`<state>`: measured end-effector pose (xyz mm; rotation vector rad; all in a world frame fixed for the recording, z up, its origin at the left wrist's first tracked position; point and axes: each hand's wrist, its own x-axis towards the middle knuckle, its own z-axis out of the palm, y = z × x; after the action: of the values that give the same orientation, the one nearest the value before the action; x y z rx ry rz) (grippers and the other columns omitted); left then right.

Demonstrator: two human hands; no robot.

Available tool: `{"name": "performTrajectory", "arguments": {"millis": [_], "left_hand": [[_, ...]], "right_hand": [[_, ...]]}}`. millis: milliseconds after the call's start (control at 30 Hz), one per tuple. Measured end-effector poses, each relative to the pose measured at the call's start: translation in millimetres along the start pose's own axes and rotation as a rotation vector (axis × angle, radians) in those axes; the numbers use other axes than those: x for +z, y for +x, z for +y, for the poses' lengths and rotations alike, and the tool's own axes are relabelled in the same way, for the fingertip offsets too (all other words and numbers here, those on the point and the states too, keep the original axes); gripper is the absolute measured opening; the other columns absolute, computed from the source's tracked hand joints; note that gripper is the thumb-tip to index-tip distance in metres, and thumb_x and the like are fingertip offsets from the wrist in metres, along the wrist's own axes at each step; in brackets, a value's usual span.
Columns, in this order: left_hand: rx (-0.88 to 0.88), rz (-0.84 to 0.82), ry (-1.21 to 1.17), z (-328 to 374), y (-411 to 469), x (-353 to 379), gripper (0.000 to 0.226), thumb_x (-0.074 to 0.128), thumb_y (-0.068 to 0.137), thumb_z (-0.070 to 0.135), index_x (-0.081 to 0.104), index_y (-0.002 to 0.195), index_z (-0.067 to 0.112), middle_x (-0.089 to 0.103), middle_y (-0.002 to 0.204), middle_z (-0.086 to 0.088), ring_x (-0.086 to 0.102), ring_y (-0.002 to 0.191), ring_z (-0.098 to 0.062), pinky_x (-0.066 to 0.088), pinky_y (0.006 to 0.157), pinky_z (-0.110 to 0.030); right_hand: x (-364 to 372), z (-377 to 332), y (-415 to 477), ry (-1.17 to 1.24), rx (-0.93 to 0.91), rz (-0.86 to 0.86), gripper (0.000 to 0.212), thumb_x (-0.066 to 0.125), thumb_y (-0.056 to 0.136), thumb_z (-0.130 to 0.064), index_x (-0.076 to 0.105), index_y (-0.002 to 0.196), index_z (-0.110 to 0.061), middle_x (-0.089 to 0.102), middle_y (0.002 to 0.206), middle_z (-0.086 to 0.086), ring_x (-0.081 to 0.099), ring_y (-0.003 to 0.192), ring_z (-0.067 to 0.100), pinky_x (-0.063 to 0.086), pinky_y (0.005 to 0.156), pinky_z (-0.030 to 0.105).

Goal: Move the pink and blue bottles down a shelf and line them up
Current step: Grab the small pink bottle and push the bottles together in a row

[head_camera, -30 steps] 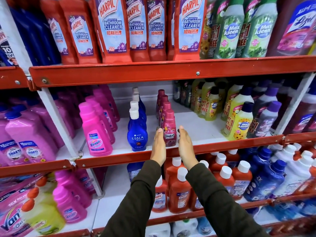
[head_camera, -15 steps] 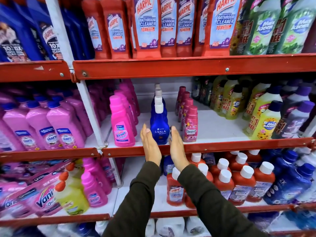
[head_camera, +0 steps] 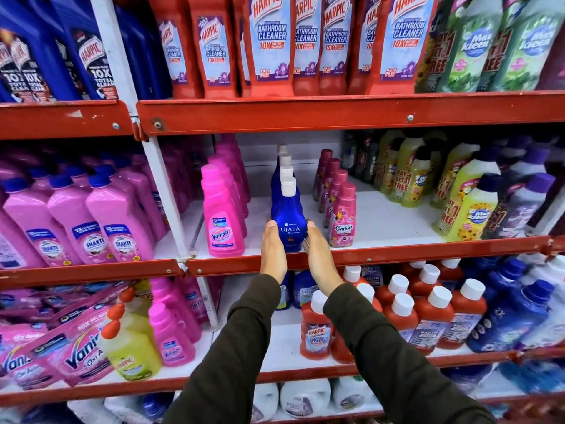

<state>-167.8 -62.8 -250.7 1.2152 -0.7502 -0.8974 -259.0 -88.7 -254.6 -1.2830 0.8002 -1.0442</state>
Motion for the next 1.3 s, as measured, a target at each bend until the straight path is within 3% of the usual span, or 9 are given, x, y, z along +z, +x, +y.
{"name": "performTrajectory", "arguments": {"millis": [267, 400, 500, 633, 800, 900, 1033, 1167, 1300], "left_hand": [[0.097, 0.017, 0.091, -0.2, -3.8, -2.7, 0.063, 0.025, 0.108, 0.049, 0.020, 0.163, 0.018, 0.024, 0.169, -0.004, 0.026, 0.155, -0.018, 0.021, 0.128, -0.041], [0.315, 0.171, 0.112, -2.7, -15.6, -14.8, 0.050, 0.030, 0.110, 0.038, 0.033, 0.158, 0.021, 0.041, 0.161, 0.001, 0.035, 0.149, -0.013, 0.028, 0.119, -0.028], [0.465, 0.347, 0.086, 1.5, -22.2, -28.5, 0.041, 0.033, 0.110, 0.023, 0.049, 0.146, 0.012, 0.057, 0.144, -0.005, 0.048, 0.139, -0.020, 0.037, 0.118, -0.035], [0.531, 0.567, 0.088, 8.6, -19.5, -57.9, 0.050, 0.032, 0.106, 0.030, 0.045, 0.150, 0.011, 0.044, 0.154, -0.008, 0.041, 0.142, -0.016, 0.032, 0.115, -0.020], [0.267, 0.445, 0.124, 16.9, 15.3, -109.1, 0.054, 0.022, 0.112, 0.032, 0.025, 0.161, 0.010, 0.023, 0.169, -0.007, 0.021, 0.156, -0.018, 0.015, 0.129, -0.035], [0.092, 0.235, 0.029, 21.4, 29.9, -125.0, 0.060, 0.017, 0.111, 0.042, 0.034, 0.157, 0.006, 0.040, 0.161, -0.014, 0.038, 0.149, -0.022, 0.025, 0.128, -0.041], [0.088, 0.161, 0.008, 22.1, 31.2, -126.3, 0.055, 0.020, 0.111, 0.040, 0.051, 0.143, 0.008, 0.057, 0.146, -0.016, 0.057, 0.129, -0.019, 0.041, 0.114, -0.033], [0.103, 0.191, 0.057, 20.6, 32.6, -127.2, 0.050, 0.021, 0.112, 0.038, 0.053, 0.139, 0.010, 0.057, 0.145, -0.017, 0.055, 0.130, -0.020, 0.038, 0.120, -0.039], [0.103, 0.203, 0.173, 17.3, 36.8, -132.0, 0.059, 0.019, 0.111, 0.040, 0.039, 0.154, 0.006, 0.046, 0.157, -0.015, 0.042, 0.147, -0.023, 0.027, 0.126, -0.045]], "right_hand": [[1.4, -4.3, -5.2, -0.003, -0.051, 0.104, 0.047, 0.034, 0.107, -0.041, 0.042, 0.149, -0.023, 0.050, 0.140, -0.009, 0.055, 0.114, -0.009, 0.046, 0.075, 0.000], [9.2, -0.2, -17.0, -0.006, -0.249, 0.309, 0.034, 0.038, 0.107, -0.033, 0.058, 0.131, -0.021, 0.053, 0.131, -0.009, 0.054, 0.126, 0.009, 0.052, 0.096, 0.022], [28.4, 3.6, -24.2, 0.028, -0.275, 0.217, 0.030, 0.039, 0.106, -0.030, 0.064, 0.121, -0.025, 0.058, 0.134, -0.001, 0.057, 0.126, 0.015, 0.054, 0.100, 0.035], [63.0, 11.0, -19.1, 0.030, -0.138, -0.019, 0.037, 0.035, 0.107, -0.033, 0.050, 0.141, -0.030, 0.047, 0.153, -0.005, 0.045, 0.137, 0.005, 0.040, 0.115, 0.033], [102.7, 10.3, 2.2, 0.029, 0.080, -0.155, 0.055, 0.033, 0.107, -0.042, 0.032, 0.156, -0.018, 0.034, 0.163, 0.000, 0.033, 0.147, 0.011, 0.023, 0.126, 0.038], [116.5, 9.7, 9.0, 0.041, 0.133, -0.179, 0.058, 0.030, 0.107, -0.043, 0.031, 0.157, -0.014, 0.036, 0.162, 0.005, 0.034, 0.149, 0.017, 0.021, 0.127, 0.040], [115.3, 10.2, 10.8, 0.020, 0.156, -0.185, 0.057, 0.031, 0.106, -0.043, 0.036, 0.154, -0.012, 0.045, 0.157, 0.010, 0.043, 0.143, 0.019, 0.028, 0.124, 0.039], [110.0, 8.5, 12.1, 0.000, 0.164, -0.219, 0.055, 0.030, 0.107, -0.042, 0.038, 0.152, -0.012, 0.050, 0.152, 0.010, 0.050, 0.127, 0.013, 0.033, 0.120, 0.034], [109.4, 12.0, 14.1, -0.043, 0.168, -0.218, 0.058, 0.032, 0.105, -0.046, 0.039, 0.152, -0.013, 0.050, 0.152, 0.010, 0.048, 0.139, 0.021, 0.032, 0.123, 0.041]]}}
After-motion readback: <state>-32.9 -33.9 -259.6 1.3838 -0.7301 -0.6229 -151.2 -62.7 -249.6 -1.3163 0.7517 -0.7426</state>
